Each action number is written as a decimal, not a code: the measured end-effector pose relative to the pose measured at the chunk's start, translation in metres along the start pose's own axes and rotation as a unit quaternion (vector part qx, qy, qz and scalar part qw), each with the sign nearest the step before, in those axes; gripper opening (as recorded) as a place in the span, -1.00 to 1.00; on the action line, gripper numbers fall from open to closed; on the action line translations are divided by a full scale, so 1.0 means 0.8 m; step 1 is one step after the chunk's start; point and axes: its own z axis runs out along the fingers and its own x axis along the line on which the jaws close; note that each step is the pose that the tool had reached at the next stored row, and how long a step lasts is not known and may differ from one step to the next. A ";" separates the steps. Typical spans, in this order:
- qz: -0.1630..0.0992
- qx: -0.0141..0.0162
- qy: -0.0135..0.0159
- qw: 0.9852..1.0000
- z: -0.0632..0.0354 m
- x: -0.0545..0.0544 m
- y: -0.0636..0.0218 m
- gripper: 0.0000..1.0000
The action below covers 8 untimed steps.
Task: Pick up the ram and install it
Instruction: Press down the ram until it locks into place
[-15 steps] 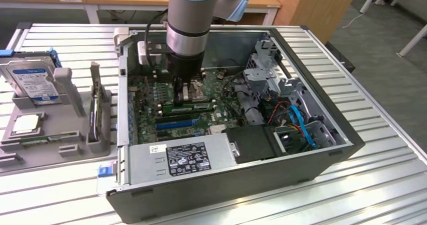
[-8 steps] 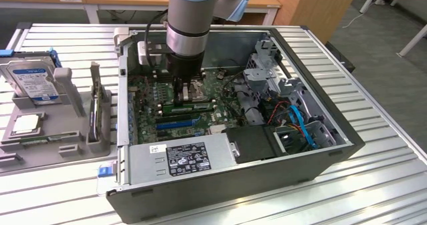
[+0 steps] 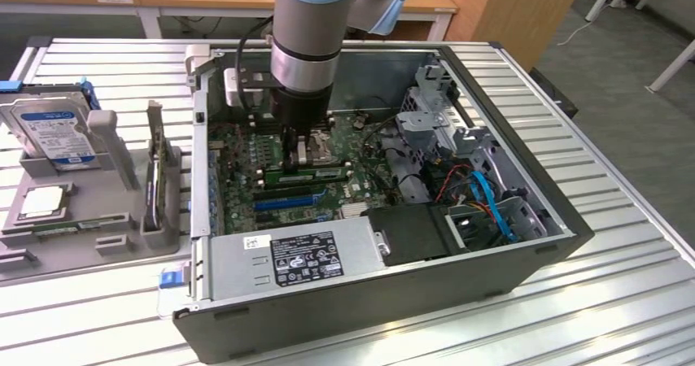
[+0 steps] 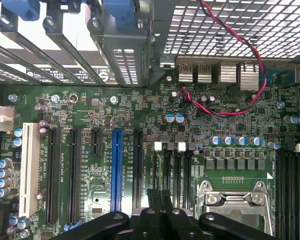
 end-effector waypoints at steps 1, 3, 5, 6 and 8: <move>0.000 0.000 0.000 1.000 0.000 0.000 0.000 -0.80; 0.000 0.000 0.000 1.000 0.000 0.000 0.000 -0.80; 0.000 0.000 0.000 1.000 0.001 0.000 0.000 -0.80; 0.000 0.000 0.000 1.000 0.001 0.000 0.000 -0.80; 0.000 0.000 0.000 1.000 0.001 0.000 0.000 -0.80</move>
